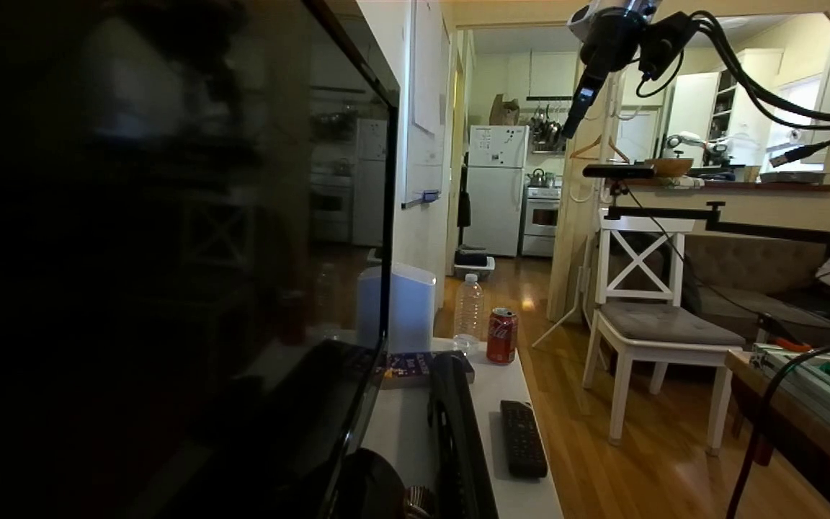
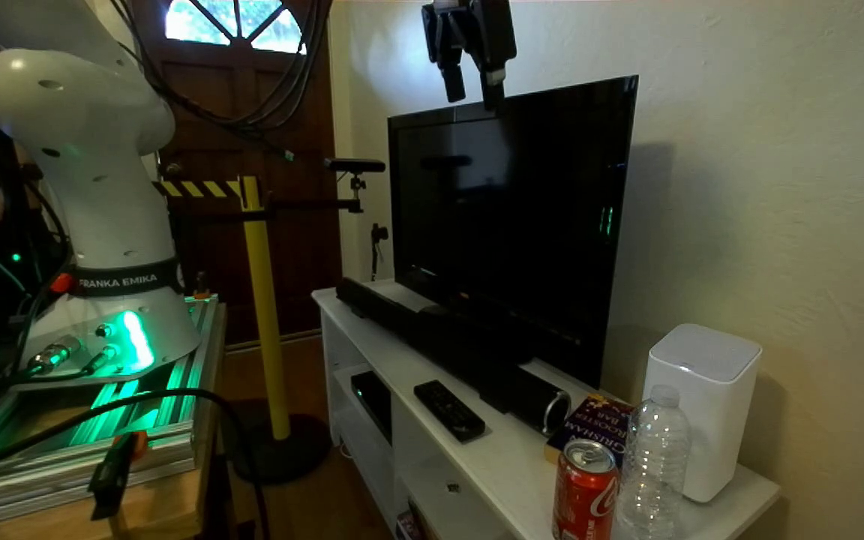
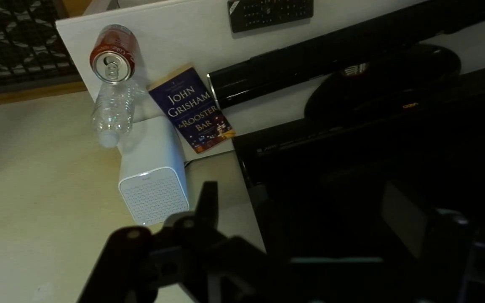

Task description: Press a button on the home theater

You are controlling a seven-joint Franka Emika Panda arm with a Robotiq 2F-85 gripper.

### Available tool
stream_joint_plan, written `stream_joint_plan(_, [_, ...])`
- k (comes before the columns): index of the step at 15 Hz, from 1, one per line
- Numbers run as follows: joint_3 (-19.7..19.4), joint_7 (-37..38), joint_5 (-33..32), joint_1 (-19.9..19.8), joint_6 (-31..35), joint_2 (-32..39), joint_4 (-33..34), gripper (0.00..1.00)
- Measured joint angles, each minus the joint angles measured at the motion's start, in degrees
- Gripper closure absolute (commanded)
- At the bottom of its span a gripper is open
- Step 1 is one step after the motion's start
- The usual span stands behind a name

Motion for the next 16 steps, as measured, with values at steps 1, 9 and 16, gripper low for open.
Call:
stream_joint_plan(1, [-0.16,-0.35,0.08,0.24,-0.36,0.08,0.05,0.0])
stream_joint_plan(9, [5.12,-8.9,0.02,8.04,-6.16,-1.2,-5.52,0.0])
stream_joint_plan(16, [14.57,-9.48,0.06,15.7,3.38,-1.36,-12.37,0.0])
